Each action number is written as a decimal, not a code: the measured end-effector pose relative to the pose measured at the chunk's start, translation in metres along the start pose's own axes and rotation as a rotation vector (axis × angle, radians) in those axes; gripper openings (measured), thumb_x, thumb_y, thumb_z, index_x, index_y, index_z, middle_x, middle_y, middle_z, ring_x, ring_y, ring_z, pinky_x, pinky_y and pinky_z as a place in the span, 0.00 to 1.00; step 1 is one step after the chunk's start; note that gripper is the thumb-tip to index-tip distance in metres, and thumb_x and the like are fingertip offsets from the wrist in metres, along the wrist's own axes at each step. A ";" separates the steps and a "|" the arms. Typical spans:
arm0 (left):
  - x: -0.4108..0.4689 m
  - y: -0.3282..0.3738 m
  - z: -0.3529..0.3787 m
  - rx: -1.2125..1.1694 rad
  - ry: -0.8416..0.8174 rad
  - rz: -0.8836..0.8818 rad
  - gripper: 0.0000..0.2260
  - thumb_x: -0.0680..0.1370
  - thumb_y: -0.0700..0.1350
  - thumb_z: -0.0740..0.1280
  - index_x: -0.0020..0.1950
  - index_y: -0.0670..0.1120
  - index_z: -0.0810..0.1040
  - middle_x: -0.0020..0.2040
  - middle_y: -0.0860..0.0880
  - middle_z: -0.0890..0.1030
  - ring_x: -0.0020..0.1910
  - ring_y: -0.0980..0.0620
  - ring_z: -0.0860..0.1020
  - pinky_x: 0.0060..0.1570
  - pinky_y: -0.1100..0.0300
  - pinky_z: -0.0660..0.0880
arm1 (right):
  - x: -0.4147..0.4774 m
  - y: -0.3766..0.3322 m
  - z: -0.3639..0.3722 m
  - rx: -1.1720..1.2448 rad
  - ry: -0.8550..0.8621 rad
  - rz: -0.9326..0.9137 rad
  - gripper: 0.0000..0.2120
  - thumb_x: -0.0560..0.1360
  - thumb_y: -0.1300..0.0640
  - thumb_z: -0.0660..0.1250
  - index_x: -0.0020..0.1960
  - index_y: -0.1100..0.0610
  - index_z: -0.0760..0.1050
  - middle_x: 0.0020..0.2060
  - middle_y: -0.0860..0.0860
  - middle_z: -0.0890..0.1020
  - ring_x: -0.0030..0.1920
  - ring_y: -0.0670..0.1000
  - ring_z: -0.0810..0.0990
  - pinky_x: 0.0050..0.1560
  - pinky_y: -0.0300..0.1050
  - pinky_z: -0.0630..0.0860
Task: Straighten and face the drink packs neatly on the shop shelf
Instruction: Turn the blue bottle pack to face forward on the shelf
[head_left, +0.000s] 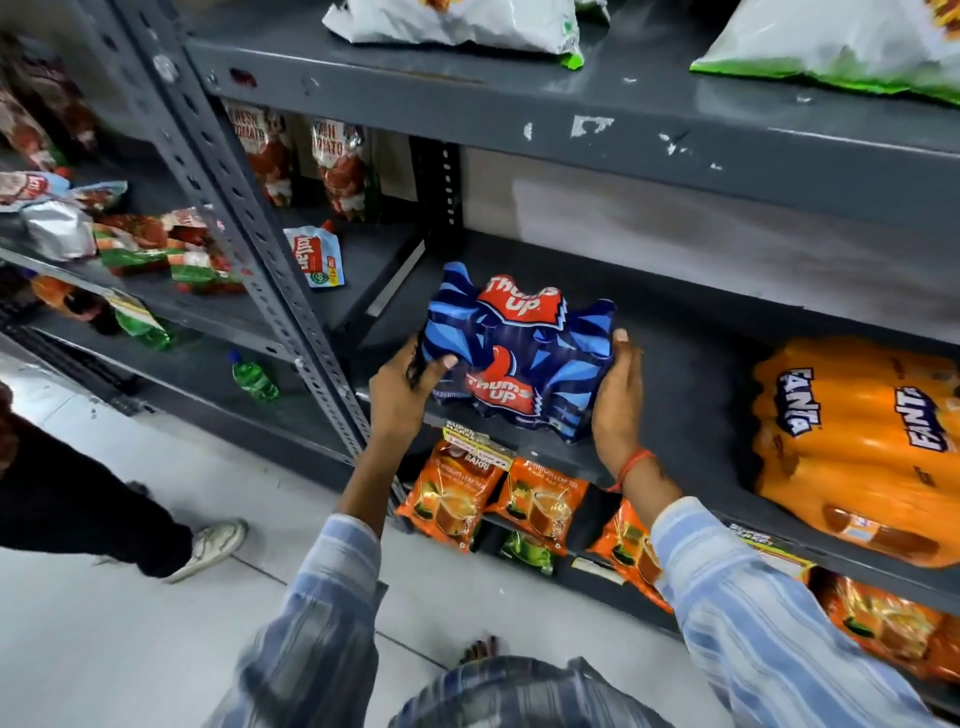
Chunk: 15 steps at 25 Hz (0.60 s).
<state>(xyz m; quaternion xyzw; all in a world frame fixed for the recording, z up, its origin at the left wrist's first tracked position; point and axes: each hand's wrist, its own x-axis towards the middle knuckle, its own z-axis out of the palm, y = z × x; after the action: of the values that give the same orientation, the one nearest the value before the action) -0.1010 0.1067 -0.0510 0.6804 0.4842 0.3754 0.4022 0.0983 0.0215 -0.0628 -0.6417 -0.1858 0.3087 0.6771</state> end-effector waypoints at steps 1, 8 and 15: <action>-0.001 0.001 -0.001 -0.010 -0.007 -0.003 0.19 0.75 0.48 0.69 0.63 0.45 0.74 0.54 0.52 0.80 0.55 0.54 0.78 0.43 0.78 0.72 | -0.002 0.001 0.000 0.002 0.006 -0.008 0.31 0.69 0.32 0.54 0.60 0.54 0.72 0.56 0.55 0.81 0.54 0.52 0.82 0.51 0.46 0.80; 0.000 0.006 -0.002 0.091 -0.014 -0.002 0.19 0.76 0.48 0.66 0.65 0.43 0.72 0.59 0.42 0.81 0.58 0.48 0.79 0.48 0.70 0.71 | -0.007 -0.002 0.004 -0.014 0.060 0.022 0.33 0.68 0.31 0.52 0.60 0.53 0.72 0.55 0.53 0.82 0.52 0.51 0.83 0.52 0.49 0.81; 0.005 -0.003 -0.008 0.112 -0.079 0.033 0.20 0.76 0.50 0.65 0.65 0.43 0.71 0.59 0.42 0.81 0.57 0.47 0.79 0.51 0.63 0.72 | -0.016 0.005 0.007 -0.035 0.124 -0.021 0.33 0.69 0.31 0.50 0.60 0.54 0.71 0.56 0.54 0.80 0.54 0.52 0.82 0.54 0.51 0.80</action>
<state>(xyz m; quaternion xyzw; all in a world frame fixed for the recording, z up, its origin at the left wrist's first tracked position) -0.1083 0.1136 -0.0496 0.7238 0.4769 0.3272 0.3763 0.0810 0.0165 -0.0651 -0.6694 -0.1557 0.2576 0.6792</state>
